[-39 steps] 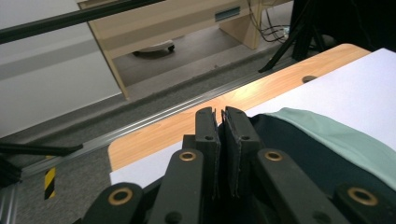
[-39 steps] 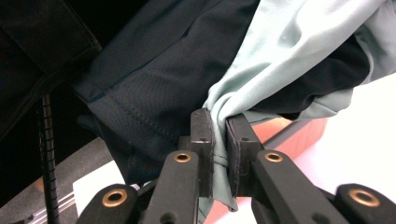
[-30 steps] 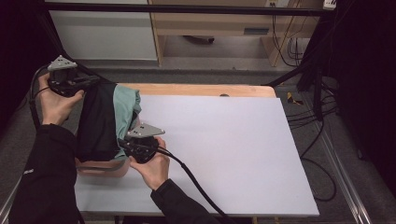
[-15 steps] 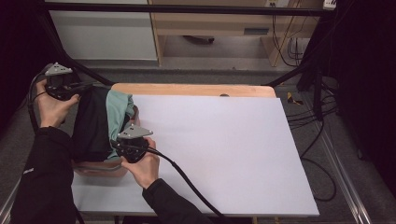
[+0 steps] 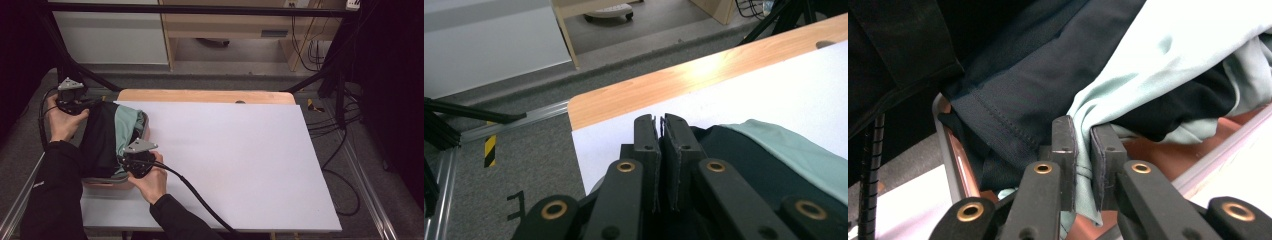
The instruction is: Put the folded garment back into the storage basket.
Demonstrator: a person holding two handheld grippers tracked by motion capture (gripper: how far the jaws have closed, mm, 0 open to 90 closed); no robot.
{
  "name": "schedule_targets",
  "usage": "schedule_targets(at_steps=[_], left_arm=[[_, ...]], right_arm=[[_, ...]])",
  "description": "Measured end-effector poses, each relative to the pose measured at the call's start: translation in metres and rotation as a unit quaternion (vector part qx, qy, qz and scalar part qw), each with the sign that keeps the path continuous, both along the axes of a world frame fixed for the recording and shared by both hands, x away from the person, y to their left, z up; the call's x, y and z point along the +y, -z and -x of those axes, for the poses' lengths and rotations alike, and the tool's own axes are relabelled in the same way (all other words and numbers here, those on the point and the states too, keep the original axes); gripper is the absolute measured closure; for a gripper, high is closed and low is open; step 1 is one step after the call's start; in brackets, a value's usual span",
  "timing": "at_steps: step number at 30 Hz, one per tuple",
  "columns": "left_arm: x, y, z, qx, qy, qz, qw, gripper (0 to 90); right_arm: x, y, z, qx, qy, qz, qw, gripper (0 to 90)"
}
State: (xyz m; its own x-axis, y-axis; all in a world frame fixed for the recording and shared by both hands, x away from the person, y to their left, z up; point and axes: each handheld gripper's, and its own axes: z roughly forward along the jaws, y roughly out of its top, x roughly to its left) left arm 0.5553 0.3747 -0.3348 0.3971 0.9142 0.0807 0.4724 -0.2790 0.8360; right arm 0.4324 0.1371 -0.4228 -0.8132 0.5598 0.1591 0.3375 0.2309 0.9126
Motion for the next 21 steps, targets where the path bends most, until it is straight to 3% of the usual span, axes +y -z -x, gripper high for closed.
schedule_targets(at_steps=[8, 13, 14, 16, 17, 18, 20, 21], left_arm=[[0.002, 0.014, -0.003, 0.009, -0.001, 0.0, 1.0, 84.5], [0.003, 0.022, -0.006, 0.031, -0.004, -0.006, 0.9995, 83.9], [0.003, 0.022, -0.006, 0.031, -0.004, -0.006, 0.9995, 82.7], [0.003, 0.028, -0.008, 0.041, -0.013, -0.005, 0.9991, 71.9], [0.004, 0.03, -0.007, 0.043, -0.02, 0.005, 0.9989, 71.9], [0.003, 0.032, -0.006, 0.049, -0.024, 0.023, 0.9982, 54.6], [0.001, 0.032, -0.004, 0.045, -0.026, 0.016, 0.9985, 45.5], [-0.001, 0.03, 0.001, 0.044, -0.029, 0.024, 0.9983, 38.6]], right_arm=[[0.006, 0.01, 0.0, 0.003, -0.002, 0.017, 0.9999, 82.9], [0.009, 0.014, 0.001, 0.002, -0.003, 0.03, 0.9995, 82.0], [0.009, 0.015, 0.001, 0.002, -0.004, 0.034, 0.9994, 81.3], [0.008, 0.015, 0.003, 0.006, -0.008, 0.038, 0.9992, 78.0], [0.008, 0.015, 0.003, 0.006, -0.008, 0.038, 0.9992, 78.0], [0.003, 0.011, 0.008, -0.001, 0.005, 0.022, 0.9998, 56.3], [-0.002, 0.007, 0.011, -0.015, 0.01, 0.012, 0.9998, 45.1], [-0.008, 0.003, 0.014, -0.028, 0.016, 0.009, 0.9994, 37.0]])
